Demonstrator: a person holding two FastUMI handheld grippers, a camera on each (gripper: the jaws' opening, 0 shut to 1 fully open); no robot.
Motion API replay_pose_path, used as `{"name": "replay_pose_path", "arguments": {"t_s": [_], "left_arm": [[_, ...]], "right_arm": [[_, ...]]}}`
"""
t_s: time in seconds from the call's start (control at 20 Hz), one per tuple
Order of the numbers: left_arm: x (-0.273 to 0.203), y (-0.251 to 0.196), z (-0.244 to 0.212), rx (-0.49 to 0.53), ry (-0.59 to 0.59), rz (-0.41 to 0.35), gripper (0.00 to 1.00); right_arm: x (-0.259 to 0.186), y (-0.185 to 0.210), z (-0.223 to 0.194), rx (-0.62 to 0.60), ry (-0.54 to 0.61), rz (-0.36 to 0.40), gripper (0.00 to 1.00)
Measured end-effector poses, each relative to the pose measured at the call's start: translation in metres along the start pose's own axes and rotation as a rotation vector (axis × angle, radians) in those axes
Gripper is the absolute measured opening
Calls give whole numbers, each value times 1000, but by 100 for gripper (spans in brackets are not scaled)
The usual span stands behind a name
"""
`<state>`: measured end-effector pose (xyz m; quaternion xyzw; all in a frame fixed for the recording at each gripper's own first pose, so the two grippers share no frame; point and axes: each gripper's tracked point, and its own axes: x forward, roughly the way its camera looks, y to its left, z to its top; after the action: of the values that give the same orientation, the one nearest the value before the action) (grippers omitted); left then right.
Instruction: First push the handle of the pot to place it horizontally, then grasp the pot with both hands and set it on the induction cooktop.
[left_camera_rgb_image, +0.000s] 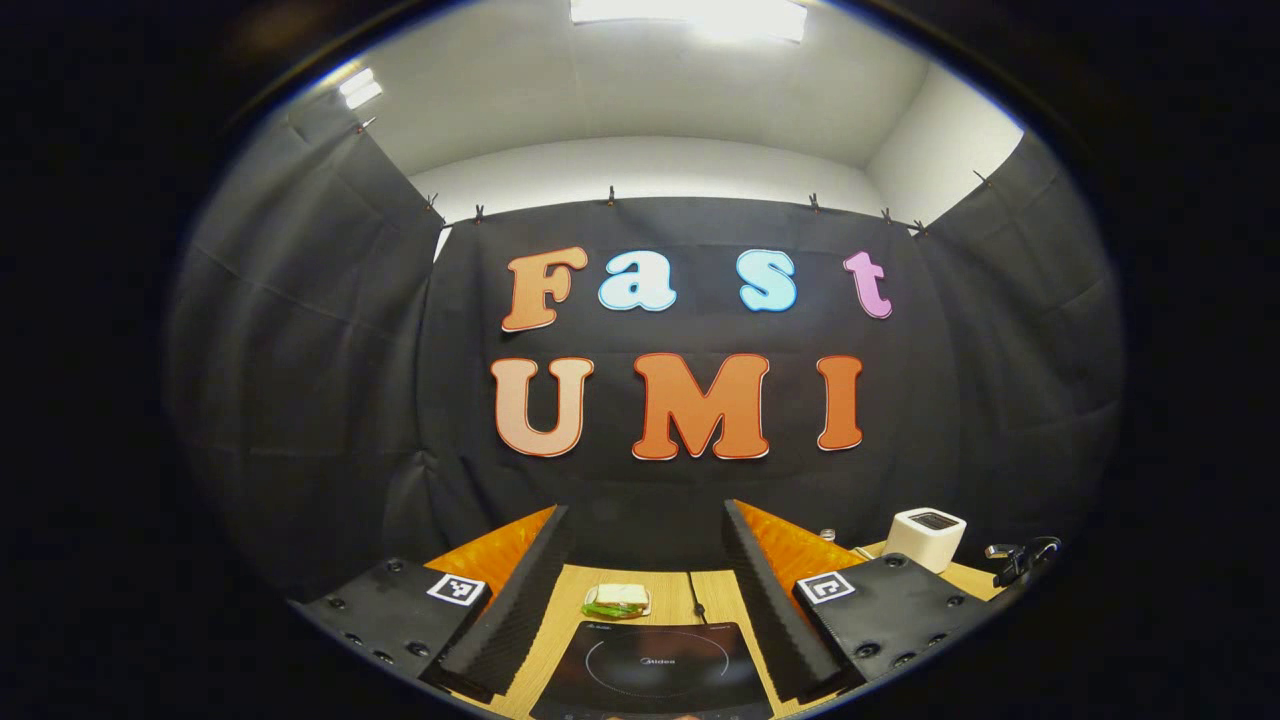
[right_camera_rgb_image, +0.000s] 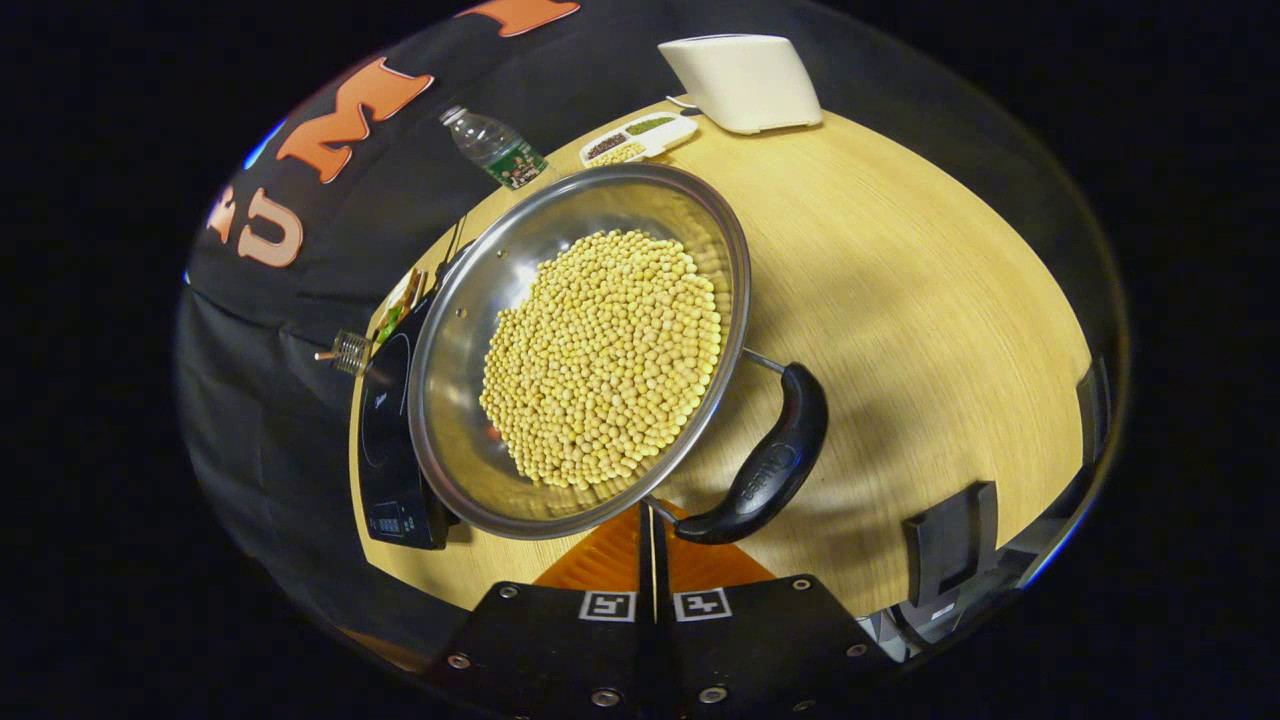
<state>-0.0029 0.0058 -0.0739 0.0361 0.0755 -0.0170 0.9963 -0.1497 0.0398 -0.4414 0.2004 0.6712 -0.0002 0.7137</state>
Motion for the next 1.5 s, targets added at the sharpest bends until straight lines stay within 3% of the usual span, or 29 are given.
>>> {"name": "replay_pose_path", "arguments": {"t_s": [0.65, 1.3, 1.5], "left_arm": [[8, 4, -16, -4, 35, -13, 99], [6, 13, -20, -32, 21, -25, 98], [3, 19, -24, -23, 28, -19, 97]], "right_arm": [[3, -28, 45, 21, -68, -100, 0], [9, -45, 94, -79, -116, -258, 0], [8, -48, 102, -69, -111, -243, 0]]}}
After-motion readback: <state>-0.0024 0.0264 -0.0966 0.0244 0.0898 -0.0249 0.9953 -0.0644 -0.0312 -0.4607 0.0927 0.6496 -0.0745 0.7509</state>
